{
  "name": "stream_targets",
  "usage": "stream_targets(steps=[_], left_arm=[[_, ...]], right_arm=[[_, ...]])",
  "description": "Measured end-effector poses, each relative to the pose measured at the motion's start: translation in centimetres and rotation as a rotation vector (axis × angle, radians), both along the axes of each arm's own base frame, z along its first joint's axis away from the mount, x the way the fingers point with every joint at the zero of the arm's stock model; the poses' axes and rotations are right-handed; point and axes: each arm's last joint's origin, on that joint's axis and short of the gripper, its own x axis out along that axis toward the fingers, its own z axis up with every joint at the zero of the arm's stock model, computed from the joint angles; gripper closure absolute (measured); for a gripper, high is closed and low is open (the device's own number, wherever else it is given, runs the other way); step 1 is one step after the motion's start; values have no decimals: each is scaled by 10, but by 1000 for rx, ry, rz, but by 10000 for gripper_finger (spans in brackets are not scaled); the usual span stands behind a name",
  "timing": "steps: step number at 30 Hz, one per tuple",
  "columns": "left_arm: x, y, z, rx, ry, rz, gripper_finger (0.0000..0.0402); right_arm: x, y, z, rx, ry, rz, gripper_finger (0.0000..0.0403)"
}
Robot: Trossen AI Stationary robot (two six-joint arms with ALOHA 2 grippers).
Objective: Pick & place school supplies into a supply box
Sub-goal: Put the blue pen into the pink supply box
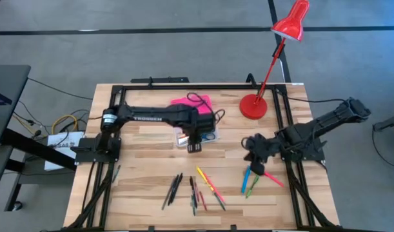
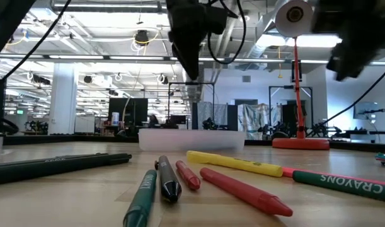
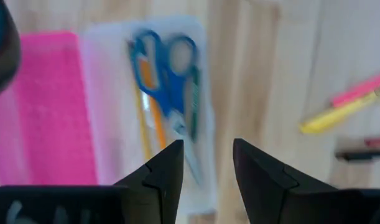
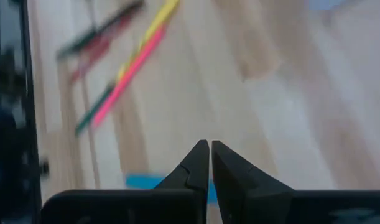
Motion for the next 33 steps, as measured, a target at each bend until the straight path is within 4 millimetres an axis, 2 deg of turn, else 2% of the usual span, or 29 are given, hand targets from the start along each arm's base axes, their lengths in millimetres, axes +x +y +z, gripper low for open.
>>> stream_targets(steps=[3, 9, 17, 24, 33], left_arm=[[-4, -17, -1, -8, -29, -18, 268], [-13, -43, -3, -21, -124, 13, 268], [-27, -75, -8, -36, -193, 146, 268], [-43, -110, -13, 43, -189, 256, 268], [-60, -139, -14, 90, -213, 391, 268]], right_arm=[[-10, 12, -3, -36, 46, 119, 392], [-20, 34, -7, -167, 22, 417, 390], [-4, 47, -34, -324, 94, 632, 384], [11, 54, -61, -407, 162, 756, 337], [16, 57, -75, -452, 196, 845, 272]])
